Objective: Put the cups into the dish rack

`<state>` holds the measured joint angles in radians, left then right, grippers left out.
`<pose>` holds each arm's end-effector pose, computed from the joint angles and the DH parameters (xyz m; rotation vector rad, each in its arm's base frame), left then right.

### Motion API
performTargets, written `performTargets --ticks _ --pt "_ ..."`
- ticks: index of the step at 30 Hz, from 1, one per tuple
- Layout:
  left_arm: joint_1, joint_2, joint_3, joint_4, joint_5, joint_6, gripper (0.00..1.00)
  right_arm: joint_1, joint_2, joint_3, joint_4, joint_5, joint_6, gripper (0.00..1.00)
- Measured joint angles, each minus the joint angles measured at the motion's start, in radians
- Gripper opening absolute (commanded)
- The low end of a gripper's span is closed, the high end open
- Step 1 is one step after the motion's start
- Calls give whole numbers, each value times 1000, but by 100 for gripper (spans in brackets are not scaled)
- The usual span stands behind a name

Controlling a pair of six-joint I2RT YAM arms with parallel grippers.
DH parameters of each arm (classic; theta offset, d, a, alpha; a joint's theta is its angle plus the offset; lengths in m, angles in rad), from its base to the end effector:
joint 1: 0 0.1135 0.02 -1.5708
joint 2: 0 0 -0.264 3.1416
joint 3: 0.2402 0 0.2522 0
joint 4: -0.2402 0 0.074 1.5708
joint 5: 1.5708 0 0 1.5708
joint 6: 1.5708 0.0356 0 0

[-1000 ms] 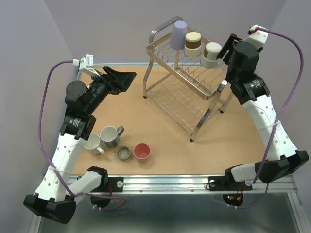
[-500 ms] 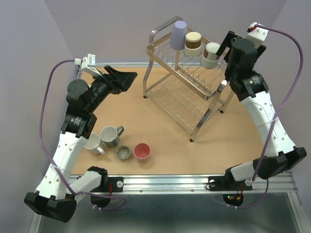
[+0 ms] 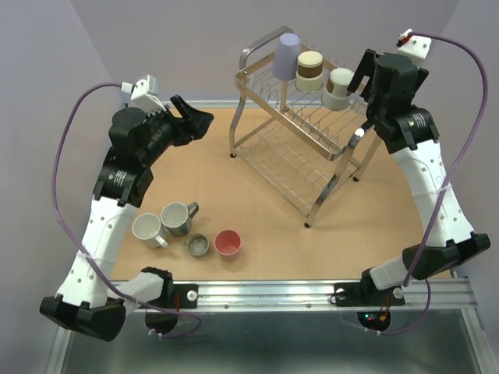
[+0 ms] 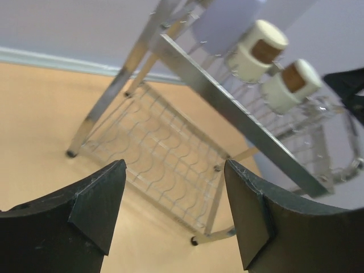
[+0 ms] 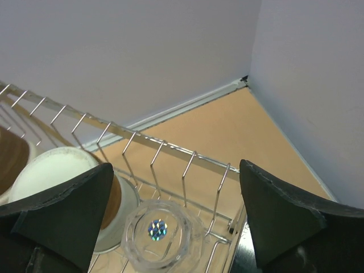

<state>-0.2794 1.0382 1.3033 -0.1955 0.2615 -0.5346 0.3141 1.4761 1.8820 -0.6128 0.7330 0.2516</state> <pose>0.2039 -0.0681 0.4706 0.0195 1.5635 -0.8441 0.2877 0.0684 0.5075 0.4628 1.6666 -0.2345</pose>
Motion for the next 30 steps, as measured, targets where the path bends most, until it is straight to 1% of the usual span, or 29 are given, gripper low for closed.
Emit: performTargets --ticks 3,4,5,7,8,12,16,19,22,27,30 --pt "0 82 83 -140 -82 35 79 -2 -28 2 -22 -95 6 100" --pt "0 112 98 -201 -115 47 79 -2 -48 2 -26 -174 15 100" --pt "0 136 100 -246 -142 55 79 -2 -60 2 -25 -215 19 100" --pt "0 177 94 -341 -193 67 78 -3 -104 2 -16 -377 45 100" --pt "1 195 77 -397 -220 71 77 -3 -122 2 -7 -431 61 100" --pt "2 188 -2 -535 -255 74 73 4 -194 2 49 -671 121 100" --pt "2 122 -93 -602 -255 71 73 8 -230 2 95 -790 144 100" --pt "2 35 -188 -637 -254 57 72 8 -235 1 115 -862 150 100" --pt "1 -9 -260 -650 -241 47 71 8 -232 -13 122 -885 150 100" --pt "-8 -12 -374 -633 -238 38 71 8 -225 -48 126 -913 156 100" --pt "-8 -11 -423 -625 -239 36 69 8 -218 -48 127 -922 151 100"
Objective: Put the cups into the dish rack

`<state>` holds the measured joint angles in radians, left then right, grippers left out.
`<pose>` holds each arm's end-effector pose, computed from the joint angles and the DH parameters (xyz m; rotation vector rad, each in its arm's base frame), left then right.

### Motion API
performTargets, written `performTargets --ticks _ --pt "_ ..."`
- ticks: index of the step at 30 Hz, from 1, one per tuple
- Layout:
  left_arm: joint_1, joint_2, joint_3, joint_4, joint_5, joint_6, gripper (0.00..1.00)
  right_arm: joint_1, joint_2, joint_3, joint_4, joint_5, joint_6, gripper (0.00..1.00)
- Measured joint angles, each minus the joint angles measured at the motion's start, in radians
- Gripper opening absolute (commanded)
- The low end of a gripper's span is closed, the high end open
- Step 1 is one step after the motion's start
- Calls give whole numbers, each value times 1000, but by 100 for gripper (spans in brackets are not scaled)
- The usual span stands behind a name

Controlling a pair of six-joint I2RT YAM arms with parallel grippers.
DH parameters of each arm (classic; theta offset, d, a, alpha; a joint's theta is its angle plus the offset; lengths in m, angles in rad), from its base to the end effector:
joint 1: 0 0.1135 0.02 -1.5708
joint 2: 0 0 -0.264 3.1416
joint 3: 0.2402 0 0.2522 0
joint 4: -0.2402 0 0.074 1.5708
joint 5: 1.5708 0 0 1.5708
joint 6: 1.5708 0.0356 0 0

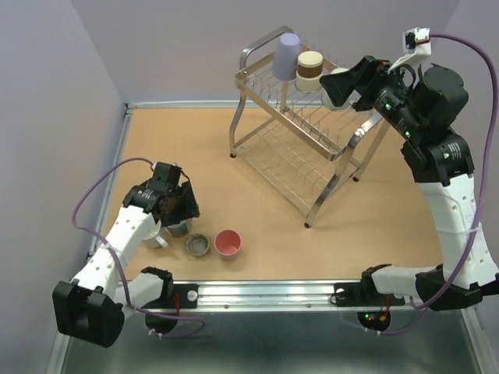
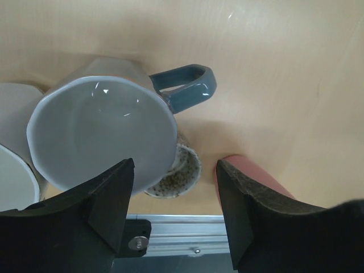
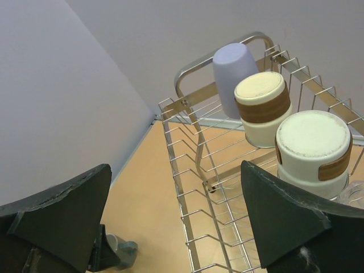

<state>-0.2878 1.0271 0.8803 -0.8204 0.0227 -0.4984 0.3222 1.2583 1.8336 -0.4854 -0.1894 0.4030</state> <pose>0.1884 -0.0566 0.2727 -0.2613 2.5591 -0.3337 0.2068 0.0761 0.5581 -0.0963 1.5221 0.7235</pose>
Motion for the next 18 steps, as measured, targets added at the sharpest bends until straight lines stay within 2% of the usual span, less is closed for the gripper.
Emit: performTargets --ticks 4,7,8,16,18 --pt "-1 3 -58 45 -29 5 66 0 1 0 0 -13 -16 100" --pt "-1 19 -79 71 -41 18 52 0 1 0 1 -19 -24 100" --pt "-1 25 -79 80 -44 24 50 0 1 0 1 -20 -27 100" --pt "-4 79 -82 110 -45 35 51 0 1 0 1 -20 -46 100" --pt "-11 101 -83 117 -44 35 37 0 1 0 1 -19 -49 100"
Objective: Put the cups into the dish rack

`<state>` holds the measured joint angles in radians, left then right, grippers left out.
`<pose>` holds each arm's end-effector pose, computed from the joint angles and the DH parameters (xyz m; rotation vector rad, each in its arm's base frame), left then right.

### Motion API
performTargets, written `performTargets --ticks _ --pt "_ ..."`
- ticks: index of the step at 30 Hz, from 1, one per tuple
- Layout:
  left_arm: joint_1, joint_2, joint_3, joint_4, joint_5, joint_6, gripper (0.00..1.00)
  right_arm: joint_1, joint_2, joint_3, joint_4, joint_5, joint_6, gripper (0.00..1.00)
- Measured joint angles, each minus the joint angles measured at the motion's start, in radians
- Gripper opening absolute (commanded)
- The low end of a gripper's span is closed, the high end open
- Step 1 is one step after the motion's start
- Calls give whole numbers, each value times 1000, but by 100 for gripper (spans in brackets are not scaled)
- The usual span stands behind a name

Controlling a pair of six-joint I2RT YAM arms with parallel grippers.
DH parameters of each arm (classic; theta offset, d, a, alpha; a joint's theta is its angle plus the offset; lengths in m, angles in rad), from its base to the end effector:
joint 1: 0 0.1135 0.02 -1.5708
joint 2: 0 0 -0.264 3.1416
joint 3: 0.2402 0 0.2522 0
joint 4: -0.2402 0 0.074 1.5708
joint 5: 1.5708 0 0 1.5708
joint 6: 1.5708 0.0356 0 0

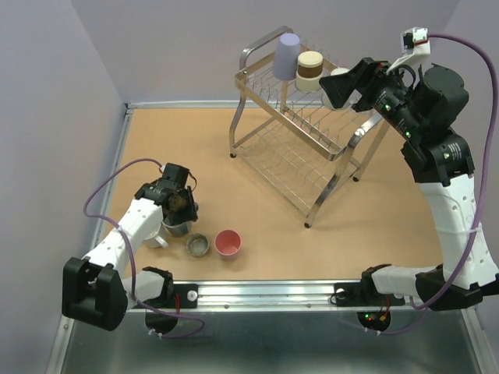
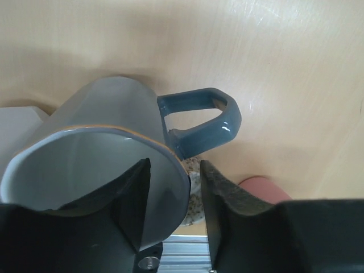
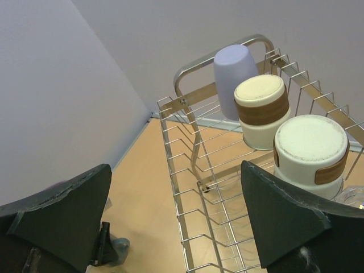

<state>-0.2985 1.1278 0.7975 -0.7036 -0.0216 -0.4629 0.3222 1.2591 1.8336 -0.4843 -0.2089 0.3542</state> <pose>0.2048 -0.0622 0.2352 -0.2233 2.6154 -0.2420 0.2068 0.0768 0.5581 -0.1493 1.5149 0.6988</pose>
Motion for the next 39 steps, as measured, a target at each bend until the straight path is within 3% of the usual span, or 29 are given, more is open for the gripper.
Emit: performTargets --ticks 1,3,14,20,23,29,33,38,39 --pt "-4 9 -2 5 1 5 21 0 0 0 0 2 -1 100" --pt "-10 21 -5 8 3 1 0 0 -1 -1 0 6 -2 100" --pt "-22 23 51 -45 -3 23 0 0 -15 -27 6 27 -11 100" --pt "-22 43 282 -104 58 22 0 0 -11 -26 12 28 -4 100" --pt "-22 68 470 -92 120 10 0 0 12 -10 37 13 29 100" --pt "6 89 757 34 298 -66 0 0 103 25 181 -103 200 100" --pt "59 63 753 389 477 -297 0 0 168 19 356 -193 367 100" --pt "87 72 526 1147 577 -824 0 0 237 17 634 -259 570 100" --pt "87 93 513 1229 578 -877 0 0 247 17 671 -264 592 100"
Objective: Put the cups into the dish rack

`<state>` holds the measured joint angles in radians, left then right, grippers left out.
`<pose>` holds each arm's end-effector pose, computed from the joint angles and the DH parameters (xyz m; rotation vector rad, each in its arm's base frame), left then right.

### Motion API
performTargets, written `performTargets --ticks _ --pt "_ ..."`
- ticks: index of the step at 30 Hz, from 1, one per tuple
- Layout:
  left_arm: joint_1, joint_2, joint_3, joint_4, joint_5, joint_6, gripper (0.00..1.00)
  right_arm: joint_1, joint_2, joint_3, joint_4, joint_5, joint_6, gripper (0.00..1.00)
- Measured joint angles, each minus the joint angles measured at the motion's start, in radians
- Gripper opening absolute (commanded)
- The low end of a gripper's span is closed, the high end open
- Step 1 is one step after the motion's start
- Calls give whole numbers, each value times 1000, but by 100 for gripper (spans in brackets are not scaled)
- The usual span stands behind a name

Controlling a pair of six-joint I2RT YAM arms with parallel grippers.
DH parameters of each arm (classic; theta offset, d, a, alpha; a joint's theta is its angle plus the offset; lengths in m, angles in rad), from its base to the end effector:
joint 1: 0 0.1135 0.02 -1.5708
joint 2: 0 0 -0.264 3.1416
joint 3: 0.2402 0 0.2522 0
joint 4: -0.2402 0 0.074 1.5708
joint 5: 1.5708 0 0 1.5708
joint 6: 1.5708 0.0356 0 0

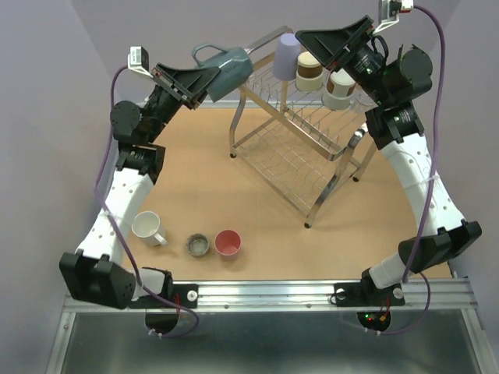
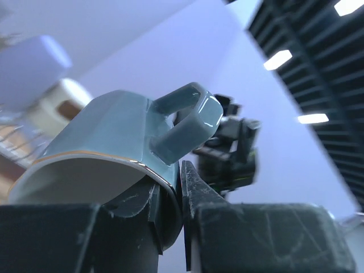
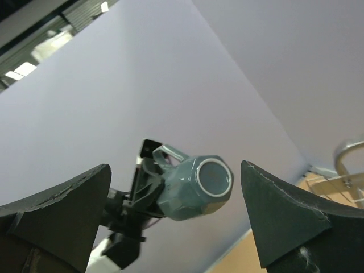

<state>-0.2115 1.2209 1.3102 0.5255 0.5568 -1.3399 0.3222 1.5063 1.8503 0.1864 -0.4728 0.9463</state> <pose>0.2437 -0.0716 0.5032 -0.0726 1.2084 -1.6489 0.2837 0.1118 0.5695 -0.1040 1.2056 1.3703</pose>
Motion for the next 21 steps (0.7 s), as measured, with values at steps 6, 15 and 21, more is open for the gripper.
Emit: performTargets --ticks 6,15,21 --pt "-18 207 13 471 -38 -358 0 31 87 35 149 -20 106 100" --pt "-120 364 188 620 -101 -523 0 133 155 47 163 -4 77 100" --pt "-140 357 190 665 -118 -545 0 169 172 108 156 31 24 100"
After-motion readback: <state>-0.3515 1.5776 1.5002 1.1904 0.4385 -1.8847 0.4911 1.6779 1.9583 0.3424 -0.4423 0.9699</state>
